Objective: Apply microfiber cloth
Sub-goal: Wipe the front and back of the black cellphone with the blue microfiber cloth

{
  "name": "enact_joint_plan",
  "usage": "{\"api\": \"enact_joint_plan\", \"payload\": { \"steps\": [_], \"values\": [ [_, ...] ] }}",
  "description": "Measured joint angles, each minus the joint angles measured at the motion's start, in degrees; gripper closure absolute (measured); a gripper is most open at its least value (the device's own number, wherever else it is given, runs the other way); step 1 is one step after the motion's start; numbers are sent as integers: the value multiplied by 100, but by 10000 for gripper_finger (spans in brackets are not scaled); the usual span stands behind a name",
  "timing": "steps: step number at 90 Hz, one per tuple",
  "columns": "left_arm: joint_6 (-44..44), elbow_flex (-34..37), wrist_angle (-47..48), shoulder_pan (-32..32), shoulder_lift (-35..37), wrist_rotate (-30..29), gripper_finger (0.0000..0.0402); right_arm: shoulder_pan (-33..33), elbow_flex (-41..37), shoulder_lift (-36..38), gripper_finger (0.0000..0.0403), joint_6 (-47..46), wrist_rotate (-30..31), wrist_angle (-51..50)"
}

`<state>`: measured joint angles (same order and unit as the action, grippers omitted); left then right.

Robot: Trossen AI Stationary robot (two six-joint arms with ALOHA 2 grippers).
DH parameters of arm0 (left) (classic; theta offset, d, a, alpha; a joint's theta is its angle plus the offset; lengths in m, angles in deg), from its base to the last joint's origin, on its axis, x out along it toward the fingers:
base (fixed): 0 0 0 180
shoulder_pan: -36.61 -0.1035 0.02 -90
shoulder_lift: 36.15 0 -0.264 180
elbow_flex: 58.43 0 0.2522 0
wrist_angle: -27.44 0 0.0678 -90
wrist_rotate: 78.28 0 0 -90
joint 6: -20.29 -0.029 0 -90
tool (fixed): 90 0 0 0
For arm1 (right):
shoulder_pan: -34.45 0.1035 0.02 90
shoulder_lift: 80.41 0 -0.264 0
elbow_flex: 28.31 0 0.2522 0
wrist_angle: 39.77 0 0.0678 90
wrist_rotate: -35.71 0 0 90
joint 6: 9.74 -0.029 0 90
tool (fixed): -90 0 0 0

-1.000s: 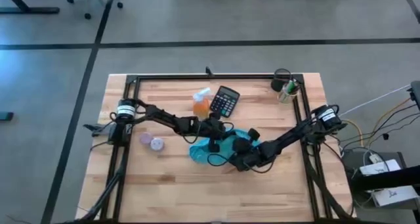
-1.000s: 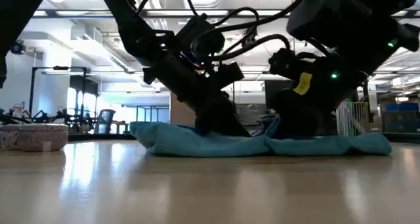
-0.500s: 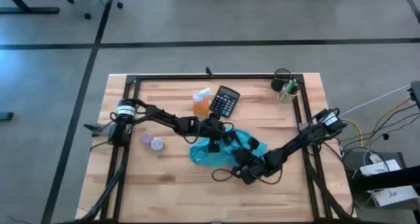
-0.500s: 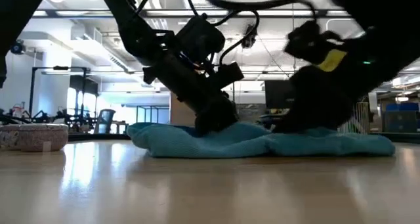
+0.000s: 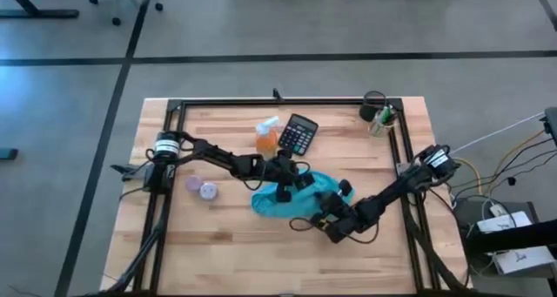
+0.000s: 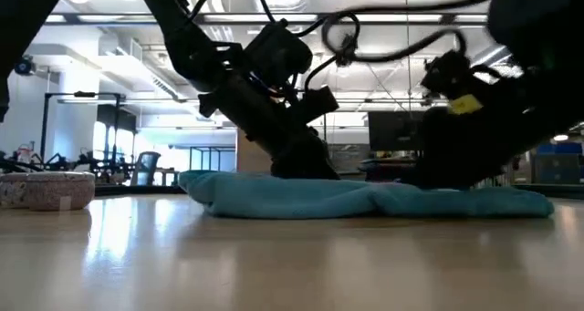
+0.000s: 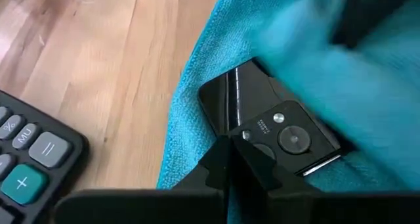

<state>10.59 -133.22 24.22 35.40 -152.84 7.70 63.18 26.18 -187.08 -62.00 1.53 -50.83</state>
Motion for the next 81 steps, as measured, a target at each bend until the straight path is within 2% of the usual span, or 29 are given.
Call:
{"api": "enact_joint_plan", "payload": {
  "steps": [9,19,25,32,47,57,81],
  "values": [
    [21,2,1,0,-2,3,401,-156,3,-256,403,227,101,358],
    [21,2,3,0,-2,5,401,-228,-2,-654,403,761,259,1525],
    [21,2,5,0,-2,5,401,-236,-2,-861,403,1100,155,2303],
    [21,2,7,0,-2,25,401,-208,-2,-974,403,1236,69,2714],
    [21,2,10,5,-2,67,401,-11,2,-976,403,1243,-36,2734],
    [21,2,10,15,-2,90,401,210,11,-946,403,1217,-359,2634],
    [21,2,57,9,-2,69,401,917,10,-523,403,569,-298,1557]
  ]
}}
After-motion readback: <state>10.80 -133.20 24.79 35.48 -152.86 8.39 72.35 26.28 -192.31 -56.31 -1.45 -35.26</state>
